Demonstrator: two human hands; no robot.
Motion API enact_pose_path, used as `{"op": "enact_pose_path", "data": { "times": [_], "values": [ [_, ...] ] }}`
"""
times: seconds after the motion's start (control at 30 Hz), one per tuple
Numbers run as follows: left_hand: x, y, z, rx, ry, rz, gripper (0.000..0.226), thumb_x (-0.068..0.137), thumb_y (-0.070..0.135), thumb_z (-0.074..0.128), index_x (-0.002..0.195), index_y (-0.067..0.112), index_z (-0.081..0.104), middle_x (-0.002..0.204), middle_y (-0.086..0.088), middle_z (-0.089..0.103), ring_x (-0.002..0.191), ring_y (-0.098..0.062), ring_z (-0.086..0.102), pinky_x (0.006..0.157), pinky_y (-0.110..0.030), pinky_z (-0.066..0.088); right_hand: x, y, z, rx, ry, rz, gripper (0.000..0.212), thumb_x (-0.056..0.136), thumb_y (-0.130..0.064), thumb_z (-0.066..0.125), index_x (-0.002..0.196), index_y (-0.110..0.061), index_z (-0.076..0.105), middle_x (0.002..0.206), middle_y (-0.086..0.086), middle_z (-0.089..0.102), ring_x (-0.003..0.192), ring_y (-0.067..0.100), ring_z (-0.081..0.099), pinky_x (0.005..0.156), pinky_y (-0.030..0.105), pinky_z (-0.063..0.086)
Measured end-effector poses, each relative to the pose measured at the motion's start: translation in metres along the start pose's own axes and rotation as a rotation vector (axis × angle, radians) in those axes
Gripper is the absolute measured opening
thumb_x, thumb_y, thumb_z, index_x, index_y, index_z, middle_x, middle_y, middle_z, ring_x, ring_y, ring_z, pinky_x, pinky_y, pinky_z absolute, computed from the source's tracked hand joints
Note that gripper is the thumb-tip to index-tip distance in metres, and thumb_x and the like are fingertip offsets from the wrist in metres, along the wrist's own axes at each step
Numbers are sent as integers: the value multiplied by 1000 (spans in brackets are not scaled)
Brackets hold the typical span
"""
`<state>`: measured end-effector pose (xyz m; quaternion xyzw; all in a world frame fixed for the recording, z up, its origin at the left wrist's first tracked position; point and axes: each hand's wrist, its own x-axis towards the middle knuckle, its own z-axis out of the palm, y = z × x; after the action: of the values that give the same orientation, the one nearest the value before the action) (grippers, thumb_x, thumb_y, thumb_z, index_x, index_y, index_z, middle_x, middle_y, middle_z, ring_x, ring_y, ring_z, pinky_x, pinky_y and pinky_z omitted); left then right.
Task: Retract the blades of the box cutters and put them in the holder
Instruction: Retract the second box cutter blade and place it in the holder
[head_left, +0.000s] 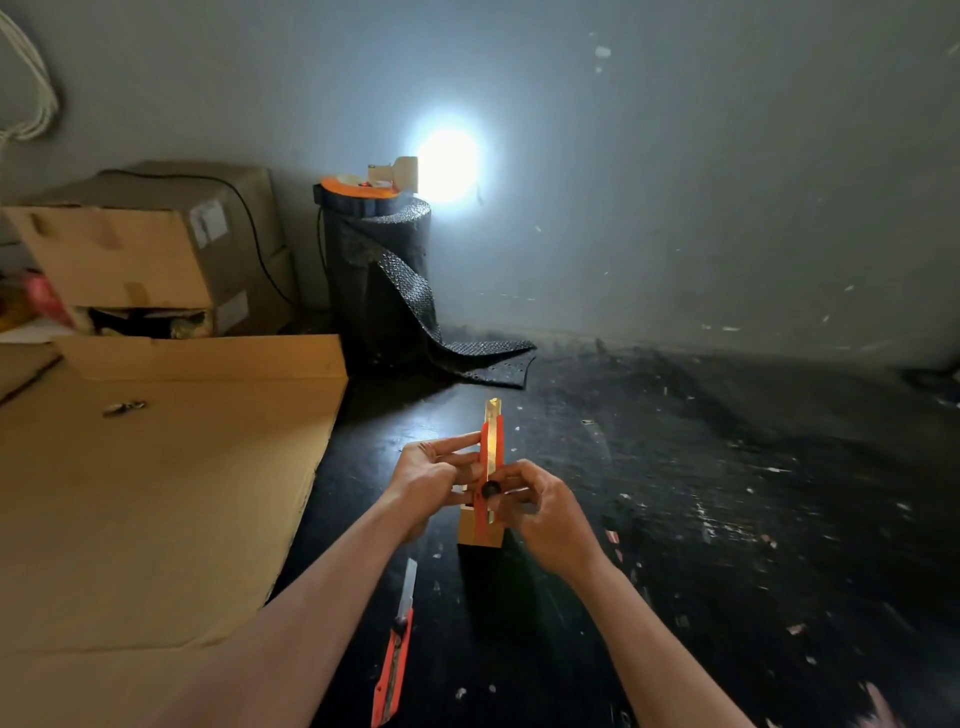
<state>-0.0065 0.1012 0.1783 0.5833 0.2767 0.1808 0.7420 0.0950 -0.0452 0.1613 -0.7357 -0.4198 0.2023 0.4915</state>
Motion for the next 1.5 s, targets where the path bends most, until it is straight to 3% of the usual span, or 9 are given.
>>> {"op": "enact_pose_path", "data": {
  "times": [0.17, 0.33, 0.57, 0.7, 0.87, 1.03, 1.17, 1.33, 1.5],
  "values": [
    [4, 3, 0, 51, 18, 24, 45, 89, -15, 65, 125, 9, 73, 108, -14, 81, 92, -26, 80, 73, -38, 66, -5, -1, 3, -57, 13, -3, 22, 95, -9, 69, 106, -28, 66, 108, -8, 74, 103, 14, 73, 89, 40, 63],
    [4, 13, 5, 43, 2, 74, 43, 90, -14, 65, 122, 13, 73, 98, -6, 83, 90, -24, 81, 69, -36, 66, -7, -12, 1, -114, 34, -33, 34, 96, -5, 65, 119, -31, 60, 113, -8, 72, 105, 12, 70, 89, 28, 60],
    [8, 23, 10, 65, -3, 110, 44, 91, -13, 64, 127, 11, 71, 103, -9, 82, 93, -26, 80, 75, -42, 66, -2, -22, -2, -128, 111, -17, 27, 94, -19, 72, 111, -29, 54, 101, -13, 68, 89, 3, 66, 74, 15, 51],
    [9, 29, 11, 64, -11, 126, 43, 91, -12, 66, 126, 11, 71, 98, -5, 83, 89, -23, 81, 70, -35, 66, 0, -23, -5, -177, 101, -46, 29, 95, -10, 69, 118, -25, 62, 113, -6, 71, 96, 5, 66, 85, 21, 55],
    [10, 31, 14, 74, -24, 135, 45, 91, -14, 64, 128, 10, 70, 100, -7, 83, 90, -25, 81, 71, -39, 66, 4, -26, -6, -157, 132, -9, 23, 93, -23, 72, 105, -31, 54, 100, -16, 65, 87, -3, 63, 69, 12, 47],
    [10, 32, 14, 68, -25, 145, 45, 91, -13, 65, 129, 10, 69, 98, -4, 83, 89, -24, 81, 69, -36, 66, 4, -23, -7, -197, 127, -60, 27, 93, -11, 71, 112, -29, 62, 112, -8, 71, 96, 3, 67, 75, 12, 52],
    [9, 32, 15, 69, -31, 147, 46, 90, -14, 64, 128, 11, 69, 97, -3, 83, 89, -23, 81, 69, -37, 66, 6, -25, -8, -167, 146, -28, 22, 92, -22, 73, 101, -32, 55, 102, -14, 68, 89, -3, 62, 70, 12, 47],
    [9, 31, 14, 66, -15, 154, 45, 91, -12, 66, 128, 12, 70, 105, -9, 82, 93, -25, 80, 78, -42, 66, 6, -21, -9, -198, 118, -90, 31, 92, -9, 73, 116, -27, 66, 111, -10, 68, 92, -2, 64, 78, 12, 54],
    [8, 28, 14, 61, -18, 152, 47, 91, -13, 65, 130, 12, 69, 102, -4, 83, 92, -24, 81, 75, -40, 66, 6, -20, -5, -177, 168, -51, 22, 90, -19, 76, 97, -29, 58, 101, -11, 72, 91, 2, 69, 67, 13, 52]
  ]
}}
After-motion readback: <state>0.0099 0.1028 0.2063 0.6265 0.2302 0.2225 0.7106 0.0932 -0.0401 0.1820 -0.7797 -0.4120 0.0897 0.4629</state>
